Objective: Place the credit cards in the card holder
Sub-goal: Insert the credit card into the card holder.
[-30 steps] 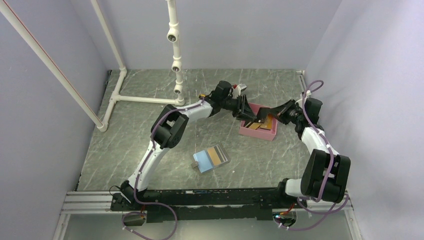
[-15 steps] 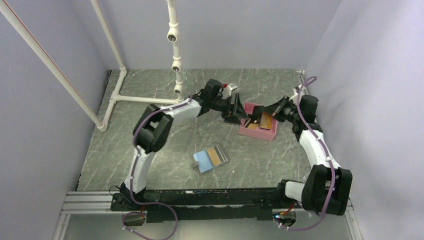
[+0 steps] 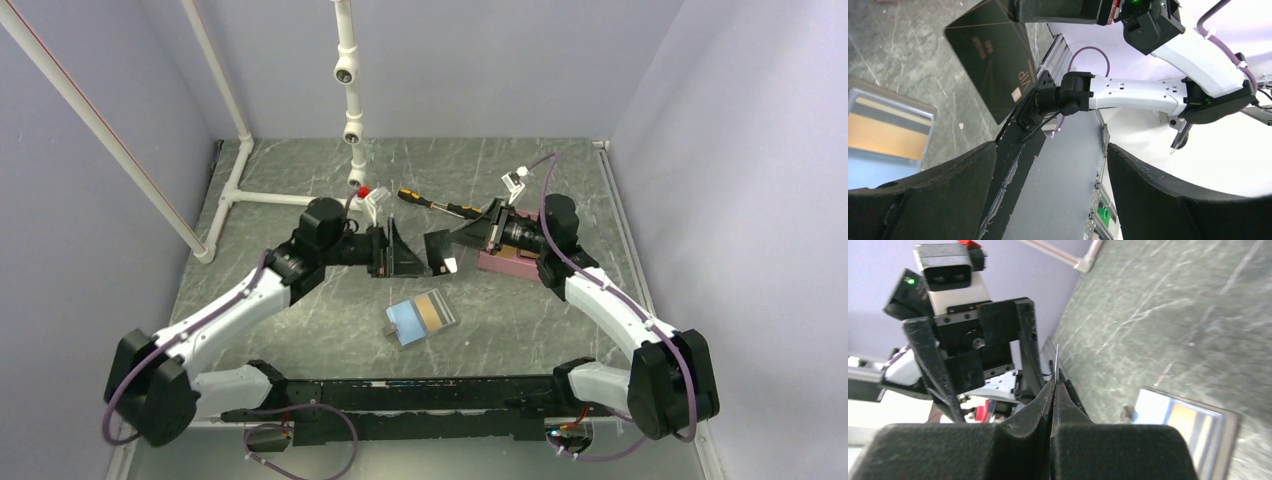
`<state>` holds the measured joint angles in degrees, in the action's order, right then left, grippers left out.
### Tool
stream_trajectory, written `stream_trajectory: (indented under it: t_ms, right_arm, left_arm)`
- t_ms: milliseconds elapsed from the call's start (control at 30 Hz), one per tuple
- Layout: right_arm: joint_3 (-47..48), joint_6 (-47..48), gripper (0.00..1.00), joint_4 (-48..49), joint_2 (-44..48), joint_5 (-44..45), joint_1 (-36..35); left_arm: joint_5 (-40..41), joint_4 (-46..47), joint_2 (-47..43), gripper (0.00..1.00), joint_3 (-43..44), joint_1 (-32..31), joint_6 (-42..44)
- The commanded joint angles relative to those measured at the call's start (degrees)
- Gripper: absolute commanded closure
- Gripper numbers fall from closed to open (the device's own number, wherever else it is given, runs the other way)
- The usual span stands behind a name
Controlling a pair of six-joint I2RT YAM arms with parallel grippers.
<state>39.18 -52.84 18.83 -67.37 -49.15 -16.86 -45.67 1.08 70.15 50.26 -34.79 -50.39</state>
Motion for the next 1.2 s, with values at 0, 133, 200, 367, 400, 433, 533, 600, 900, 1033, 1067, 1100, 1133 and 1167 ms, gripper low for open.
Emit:
stream_trajectory:
  t_ms: [0,133,200,367,400,433,533,600,900,1033,1067,1100,1133,1167]
  right_arm:
    - [-0.5,-8.4,1.00,13.4,1.1,-1.2,-4.6]
    - [-0.7,-11.0,1.00,16.9,1.2,0.4,-8.2]
    - [-0.6,-11.3,1.00,17.2,0.8,1.2,-9.8]
    - [-1.3,-11.4,1.00,17.8,0.3,2.9,-12.3]
    - [-1.7,-11.5,1.00,18.1,0.2,3.0,-12.4]
    - [-2.0,-11.4,1.00,18.2,0.0,3.1,-12.6]
    - [-2.6,-9.6,1.00,15.5,-0.5,3.3,-12.6]
    - [0.0,-1.3,0.86,2.4,-1.3,5.7,-12.6]
    - [2.5,25.2,0.47,-26.6,-9.8,14.8,-13.3]
    - [1.9,27.2,0.62,-24.6,-15.6,12.4,-13.8]
    - [1.9,27.6,0.67,-24.3,-17.0,12.5,-13.8]
    - [1.9,27.9,0.72,-23.9,-18.2,12.5,-13.9]
    - [1.8,28.1,0.78,-23.4,-19.1,12.6,-13.9]
    - [1.7,28.2,0.83,-22.9,-20.0,12.9,-13.9]
  left_arm:
    - [5.0,5.8,-7.3,0.14,-6.3,0.1,-4.7]
    - [6.0,7.4,-11.0,0.20,-9.1,0.1,-5.8]
    - [6.3,10.2,-12.4,0.31,-10.9,0.1,-7.5]
    - [7.2,12.6,-15.1,0.71,-13.0,0.1,-8.0]
    - [7.3,12.1,-15.5,0.75,-13.2,0.1,-7.7]
    - [7.5,11.4,-15.9,0.81,-13.3,0.1,-7.4]
    - [9.8,7.3,-17.0,1.00,-13.5,0.1,-5.2]
    - [12.2,3.1,-17.1,1.00,-14.0,0.2,-4.5]
    - [8.9,-6.6,-6.8,1.00,-15.8,0.4,0.1]
    - [3.1,-2.8,-0.4,1.00,-17.7,1.9,0.8]
    - [1.7,-0.9,1.3,1.00,-18.5,2.8,0.3]
    - [0.0,1.4,2.8,1.00,-19.6,3.7,-0.2]
    - [-1.4,3.8,4.3,1.00,-20.5,4.5,-0.8]
    - [-2.6,6.0,5.6,1.00,-21.3,4.8,-1.3]
